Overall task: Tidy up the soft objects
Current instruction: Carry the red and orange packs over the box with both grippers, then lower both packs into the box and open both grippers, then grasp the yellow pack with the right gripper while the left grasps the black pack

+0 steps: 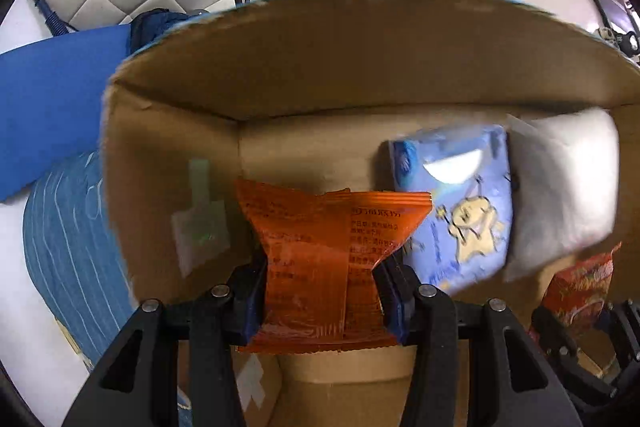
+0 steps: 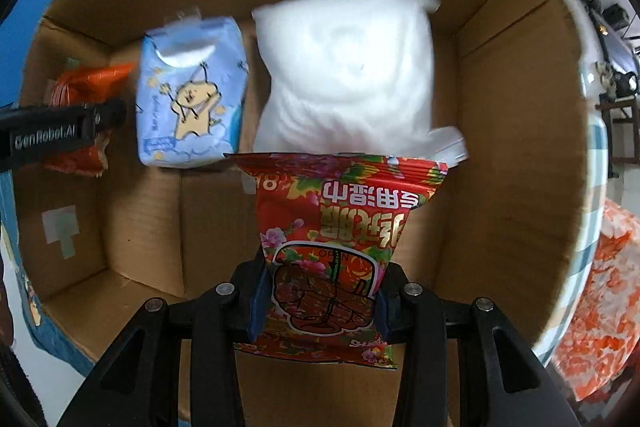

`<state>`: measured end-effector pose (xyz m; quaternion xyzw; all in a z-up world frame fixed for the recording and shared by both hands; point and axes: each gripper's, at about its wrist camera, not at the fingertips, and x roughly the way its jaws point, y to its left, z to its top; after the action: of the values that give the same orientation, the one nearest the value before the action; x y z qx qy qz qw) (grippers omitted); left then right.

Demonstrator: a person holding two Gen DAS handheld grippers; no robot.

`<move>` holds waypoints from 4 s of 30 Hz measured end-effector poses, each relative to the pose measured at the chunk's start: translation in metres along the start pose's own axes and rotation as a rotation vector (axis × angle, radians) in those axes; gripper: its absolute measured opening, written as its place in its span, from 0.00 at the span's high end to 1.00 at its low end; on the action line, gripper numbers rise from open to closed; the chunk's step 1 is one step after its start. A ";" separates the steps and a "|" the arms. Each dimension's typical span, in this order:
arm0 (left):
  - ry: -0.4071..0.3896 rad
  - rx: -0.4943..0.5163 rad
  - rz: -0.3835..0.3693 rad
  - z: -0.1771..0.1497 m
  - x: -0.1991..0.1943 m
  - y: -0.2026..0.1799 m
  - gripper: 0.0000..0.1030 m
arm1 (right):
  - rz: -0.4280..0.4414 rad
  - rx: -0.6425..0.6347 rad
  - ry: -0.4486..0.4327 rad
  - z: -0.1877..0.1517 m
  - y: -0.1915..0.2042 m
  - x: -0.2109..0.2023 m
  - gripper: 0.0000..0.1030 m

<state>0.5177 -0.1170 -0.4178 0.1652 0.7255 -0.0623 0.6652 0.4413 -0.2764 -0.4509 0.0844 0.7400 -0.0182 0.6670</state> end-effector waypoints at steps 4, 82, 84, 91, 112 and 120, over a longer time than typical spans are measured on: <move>0.017 0.005 0.000 0.010 0.011 -0.002 0.56 | -0.005 0.004 0.050 0.004 -0.004 0.019 0.57; -0.602 -0.112 -0.042 -0.254 -0.217 0.004 0.02 | 0.022 0.071 -0.516 -0.204 0.015 -0.221 0.00; -0.601 -0.114 -0.041 -0.255 -0.217 0.004 0.02 | 0.031 0.080 -0.510 -0.207 0.015 -0.220 0.00; -0.556 -0.126 0.016 -0.270 -0.195 0.010 0.02 | 0.066 0.049 -0.364 -0.211 0.026 -0.166 0.00; -0.138 -0.075 0.202 -0.328 0.000 0.033 0.02 | -0.052 -0.192 0.044 -0.224 0.093 0.067 0.40; -0.131 0.160 0.125 -0.285 0.013 -0.011 0.02 | -0.065 -0.108 0.054 -0.240 0.048 0.059 0.45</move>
<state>0.2445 -0.0372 -0.4010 0.2581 0.6615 -0.0888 0.6985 0.2069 -0.1901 -0.4794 0.0246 0.7599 0.0025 0.6495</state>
